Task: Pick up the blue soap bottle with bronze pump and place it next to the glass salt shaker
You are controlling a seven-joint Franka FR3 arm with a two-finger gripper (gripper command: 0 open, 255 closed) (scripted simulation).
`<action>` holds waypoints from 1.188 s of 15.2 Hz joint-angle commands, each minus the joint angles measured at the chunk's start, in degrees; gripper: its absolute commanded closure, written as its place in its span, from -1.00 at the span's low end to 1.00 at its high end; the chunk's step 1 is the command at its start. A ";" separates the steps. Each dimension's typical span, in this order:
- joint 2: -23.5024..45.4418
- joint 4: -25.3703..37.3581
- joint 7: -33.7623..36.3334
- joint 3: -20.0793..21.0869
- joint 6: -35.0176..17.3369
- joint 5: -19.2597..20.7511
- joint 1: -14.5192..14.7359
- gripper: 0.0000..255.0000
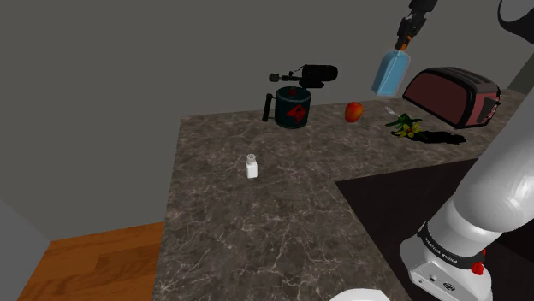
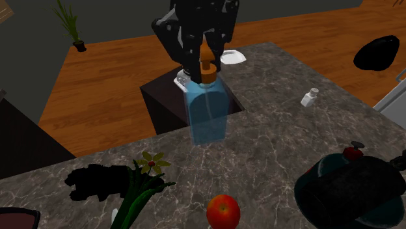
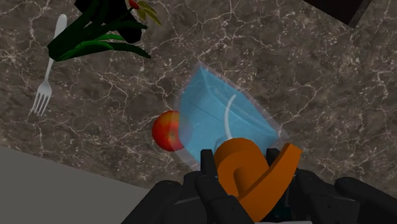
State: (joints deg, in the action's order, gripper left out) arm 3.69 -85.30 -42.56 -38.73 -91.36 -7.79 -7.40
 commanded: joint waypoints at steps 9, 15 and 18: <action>4.50 13.04 -0.94 -0.92 9.68 -3.18 -2.17 1.00; 2.71 14.25 2.17 -0.04 11.95 -1.86 0.03 1.00; -2.98 8.32 7.89 2.67 9.94 2.24 4.34 1.00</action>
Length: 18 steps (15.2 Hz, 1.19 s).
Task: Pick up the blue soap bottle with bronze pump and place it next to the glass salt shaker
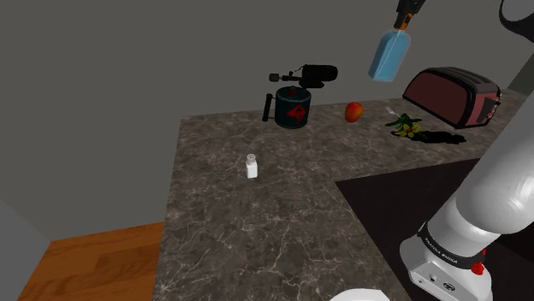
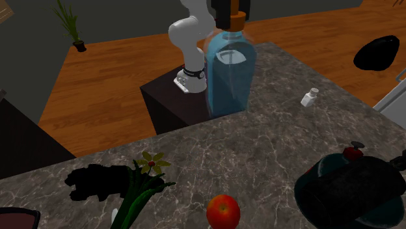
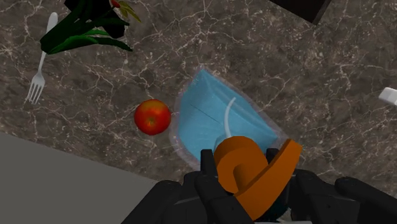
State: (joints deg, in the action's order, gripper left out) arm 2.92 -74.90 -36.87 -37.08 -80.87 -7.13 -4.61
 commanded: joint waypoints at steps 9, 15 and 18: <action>-12.96 -13.27 18.18 10.90 -3.42 7.82 8.62 1.00; -15.96 -16.81 27.59 17.08 -4.25 8.74 11.86 1.00; -16.47 -17.60 32.03 20.00 -4.55 8.71 13.37 1.00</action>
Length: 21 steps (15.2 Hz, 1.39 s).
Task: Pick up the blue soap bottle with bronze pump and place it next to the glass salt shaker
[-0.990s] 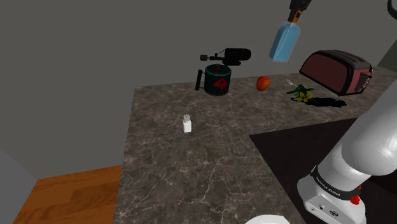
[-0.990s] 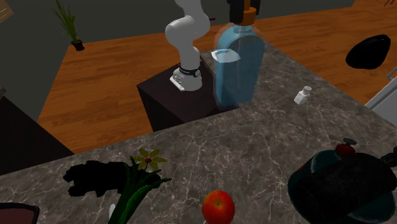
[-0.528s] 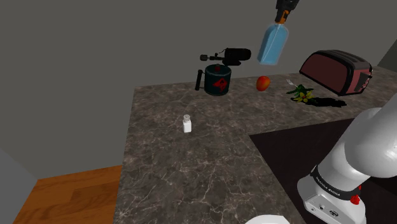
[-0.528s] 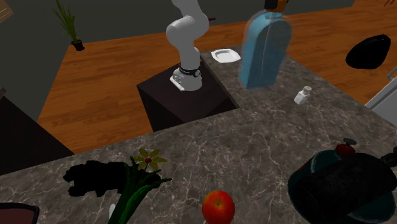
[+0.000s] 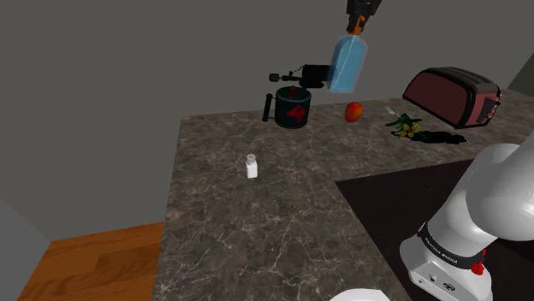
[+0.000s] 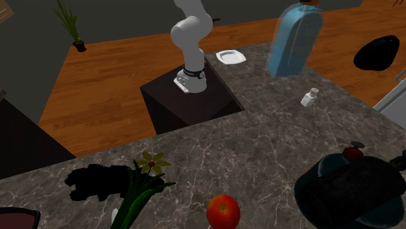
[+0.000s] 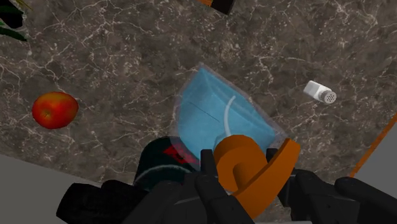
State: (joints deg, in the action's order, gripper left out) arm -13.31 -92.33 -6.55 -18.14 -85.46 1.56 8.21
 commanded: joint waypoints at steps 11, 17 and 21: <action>2.92 2.45 16.94 10.65 -0.42 -0.98 6.26 1.00; 7.80 7.77 24.73 15.21 0.06 -1.19 9.52 1.00; 8.98 7.46 27.16 16.54 -1.40 -1.08 10.62 1.00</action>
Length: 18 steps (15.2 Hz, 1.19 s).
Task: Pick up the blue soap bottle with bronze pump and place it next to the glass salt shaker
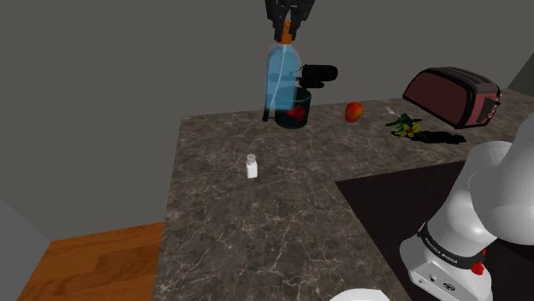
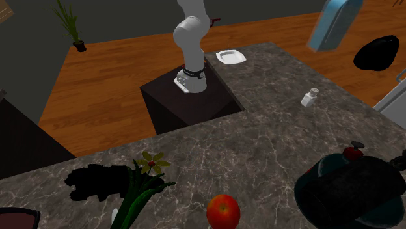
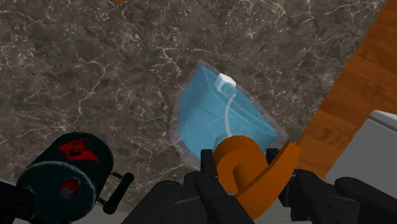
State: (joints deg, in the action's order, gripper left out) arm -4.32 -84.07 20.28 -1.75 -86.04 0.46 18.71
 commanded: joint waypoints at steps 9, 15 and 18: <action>-2.87 -11.31 0.43 0.17 -8.50 0.10 0.13 1.00; -4.04 -17.32 0.48 0.18 -13.33 0.14 0.12 1.00; -4.43 -20.08 0.50 0.18 -15.70 0.15 0.12 1.00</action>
State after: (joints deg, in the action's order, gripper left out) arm -8.64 -103.39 20.78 -1.57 -101.03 0.61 18.84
